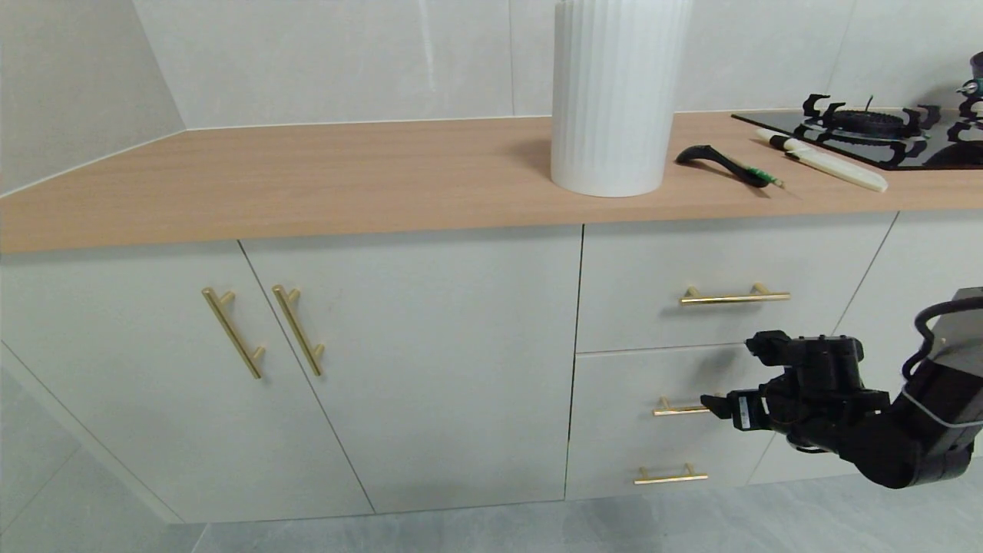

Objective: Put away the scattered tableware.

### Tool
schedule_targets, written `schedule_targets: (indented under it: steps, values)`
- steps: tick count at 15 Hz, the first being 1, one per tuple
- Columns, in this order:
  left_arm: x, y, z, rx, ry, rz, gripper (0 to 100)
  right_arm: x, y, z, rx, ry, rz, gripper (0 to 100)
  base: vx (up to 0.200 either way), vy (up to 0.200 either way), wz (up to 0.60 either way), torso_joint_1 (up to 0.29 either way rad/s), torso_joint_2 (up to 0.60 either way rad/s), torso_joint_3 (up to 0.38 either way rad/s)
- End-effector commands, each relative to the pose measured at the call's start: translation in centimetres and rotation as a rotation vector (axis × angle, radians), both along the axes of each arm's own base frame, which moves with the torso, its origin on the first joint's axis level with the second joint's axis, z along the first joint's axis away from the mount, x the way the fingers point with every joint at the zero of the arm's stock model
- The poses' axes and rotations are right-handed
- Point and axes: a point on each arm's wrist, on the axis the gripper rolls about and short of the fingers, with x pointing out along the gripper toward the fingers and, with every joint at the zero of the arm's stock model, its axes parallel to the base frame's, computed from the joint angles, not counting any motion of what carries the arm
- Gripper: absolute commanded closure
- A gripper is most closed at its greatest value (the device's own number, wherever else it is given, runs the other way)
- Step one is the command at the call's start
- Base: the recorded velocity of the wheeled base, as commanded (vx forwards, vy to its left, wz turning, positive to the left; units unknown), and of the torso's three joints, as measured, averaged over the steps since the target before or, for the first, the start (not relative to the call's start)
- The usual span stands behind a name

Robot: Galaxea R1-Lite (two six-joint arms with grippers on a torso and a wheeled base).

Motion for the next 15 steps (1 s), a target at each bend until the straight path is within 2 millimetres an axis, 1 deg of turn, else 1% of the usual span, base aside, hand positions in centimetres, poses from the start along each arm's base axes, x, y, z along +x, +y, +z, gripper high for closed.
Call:
schedule_targets:
  steps: [1, 5, 9, 13, 15]
  values:
    - [0.0, 0.0, 0.0, 0.000, 0.001, 0.000, 0, 0.4, 0.6, -2.6, -0.010, 0.024, 0.006, 0, 0.000, 0.000, 0.00, 0.000, 0.00, 0.000]
    - [0.0, 0.0, 0.0, 0.000, 0.001, 0.000, 0, 1.2, 0.7, -3.7, -0.026, -0.027, -0.021, 0, 0.000, 0.000, 0.00, 0.000, 0.00, 0.000]
    - [0.0, 0.0, 0.0, 0.000, 0.001, 0.000, 0, 1.7, 1.3, -4.0, -0.031, -0.071, -0.028, 0, 0.000, 0.000, 0.00, 0.000, 0.00, 0.000]
    - [0.0, 0.0, 0.0, 0.000, 0.001, 0.000, 0, 2.4, 1.3, -4.5, -0.038, -0.080, -0.048, 0, 0.000, 0.000, 0.00, 0.000, 0.00, 0.000]
    - [0.0, 0.0, 0.0, 0.000, 0.001, 0.000, 0, 2.4, 1.3, -4.7, -0.040, -0.075, -0.047, 0, 0.000, 0.000, 0.00, 0.000, 0.00, 0.000]
